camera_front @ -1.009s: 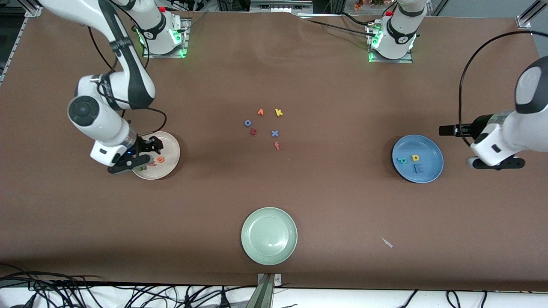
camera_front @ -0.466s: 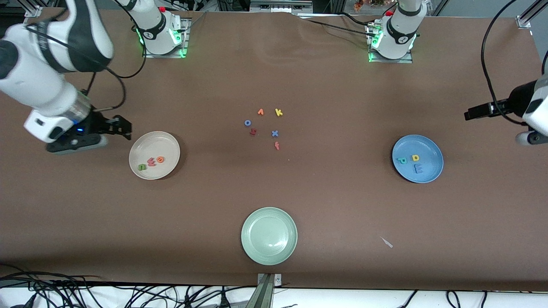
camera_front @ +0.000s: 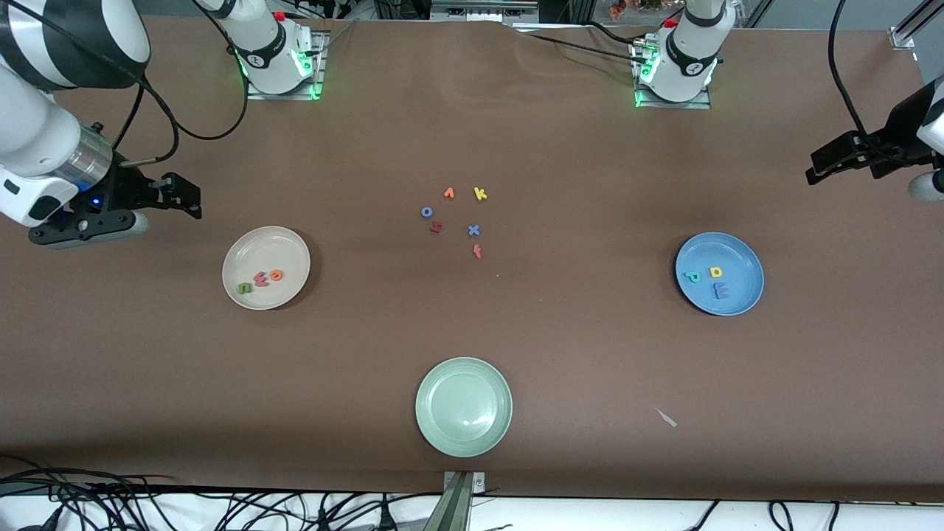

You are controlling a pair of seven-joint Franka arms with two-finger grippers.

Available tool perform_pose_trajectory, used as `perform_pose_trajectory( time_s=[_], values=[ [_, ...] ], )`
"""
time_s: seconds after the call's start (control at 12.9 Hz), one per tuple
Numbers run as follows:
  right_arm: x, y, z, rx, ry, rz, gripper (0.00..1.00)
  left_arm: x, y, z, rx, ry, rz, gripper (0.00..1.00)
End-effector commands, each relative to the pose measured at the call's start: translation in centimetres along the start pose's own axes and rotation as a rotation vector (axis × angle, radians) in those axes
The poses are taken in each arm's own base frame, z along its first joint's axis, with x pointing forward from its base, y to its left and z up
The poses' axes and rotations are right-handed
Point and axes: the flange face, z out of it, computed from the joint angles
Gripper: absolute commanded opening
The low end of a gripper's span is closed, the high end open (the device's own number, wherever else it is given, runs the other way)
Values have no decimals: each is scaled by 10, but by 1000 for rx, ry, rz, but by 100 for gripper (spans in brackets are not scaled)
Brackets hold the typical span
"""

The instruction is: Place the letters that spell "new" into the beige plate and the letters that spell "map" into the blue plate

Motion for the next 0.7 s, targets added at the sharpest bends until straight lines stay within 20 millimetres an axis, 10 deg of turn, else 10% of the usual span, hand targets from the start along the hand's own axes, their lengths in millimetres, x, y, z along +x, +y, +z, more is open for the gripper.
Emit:
perform_pose_trajectory(
  time_s=[0.0, 0.62],
  values=[
    [-7, -4, -24, 18, -29, 40, 100, -3, -3, 0, 2, 30, 12, 100],
    [-3, 3, -43, -3, 9, 44, 100, 5, -2, 10, -2, 40, 12, 100]
  ],
)
